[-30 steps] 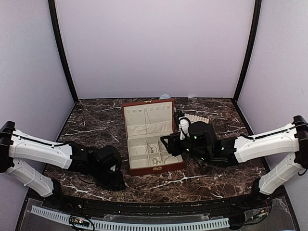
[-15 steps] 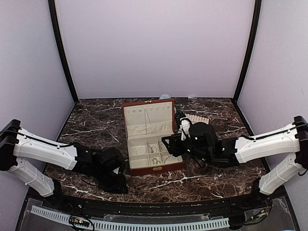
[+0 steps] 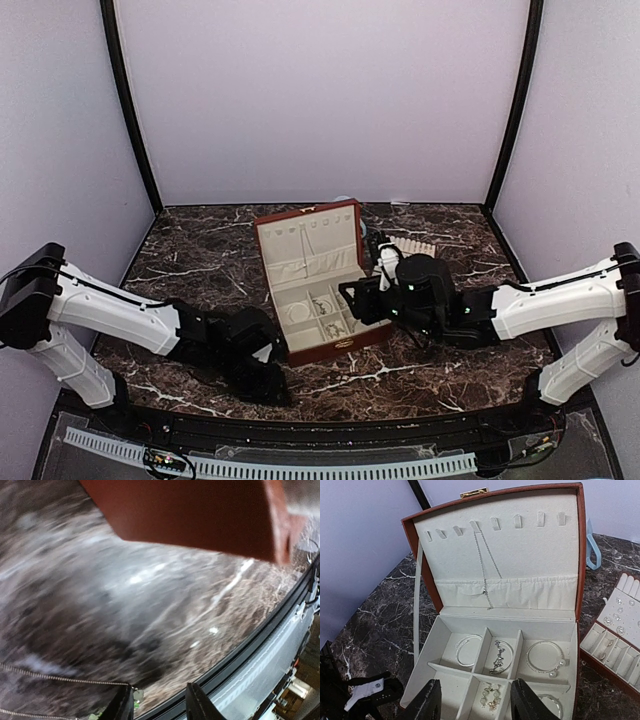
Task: Organize the mixed jewelry
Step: Move the necklace to the center of the board, then pick up the necklace from the center of the board.
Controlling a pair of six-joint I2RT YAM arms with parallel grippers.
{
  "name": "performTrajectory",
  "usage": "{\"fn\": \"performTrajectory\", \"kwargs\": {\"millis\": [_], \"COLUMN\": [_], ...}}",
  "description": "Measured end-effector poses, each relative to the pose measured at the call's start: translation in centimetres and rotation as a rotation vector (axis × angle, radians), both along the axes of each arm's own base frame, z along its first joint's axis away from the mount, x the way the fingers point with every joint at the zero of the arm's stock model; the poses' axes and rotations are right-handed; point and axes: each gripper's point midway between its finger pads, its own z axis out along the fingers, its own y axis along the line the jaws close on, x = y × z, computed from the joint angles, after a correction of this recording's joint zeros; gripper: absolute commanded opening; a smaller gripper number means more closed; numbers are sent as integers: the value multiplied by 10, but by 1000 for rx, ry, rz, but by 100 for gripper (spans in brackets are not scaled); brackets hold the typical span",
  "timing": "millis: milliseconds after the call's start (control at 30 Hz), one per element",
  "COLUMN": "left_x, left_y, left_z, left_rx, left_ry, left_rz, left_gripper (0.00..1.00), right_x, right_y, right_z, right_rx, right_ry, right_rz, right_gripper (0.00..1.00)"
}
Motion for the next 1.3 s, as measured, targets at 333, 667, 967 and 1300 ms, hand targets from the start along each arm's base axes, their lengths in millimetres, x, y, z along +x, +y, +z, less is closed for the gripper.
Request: {"fn": "performTrajectory", "kwargs": {"millis": [333, 667, 967, 1300], "left_x": [14, 34, 44, 96], "left_y": [-68, -92, -53, 6], "left_z": [3, 6, 46, 82], "left_rx": [-144, -180, -169, -123], "left_ry": [-54, -185, -364, -453], "left_rz": [-146, -214, -243, -114], "left_gripper": [39, 40, 48, 52], "right_x": [-1, -5, -55, -124], "right_y": [-11, -24, -24, 43], "right_z": [19, 19, 18, -28], "right_rx": [28, 22, 51, -120], "right_ry": [-21, 8, 34, 85], "right_rz": [-23, -50, 148, 544], "right_gripper": [48, 47, 38, 33]}}
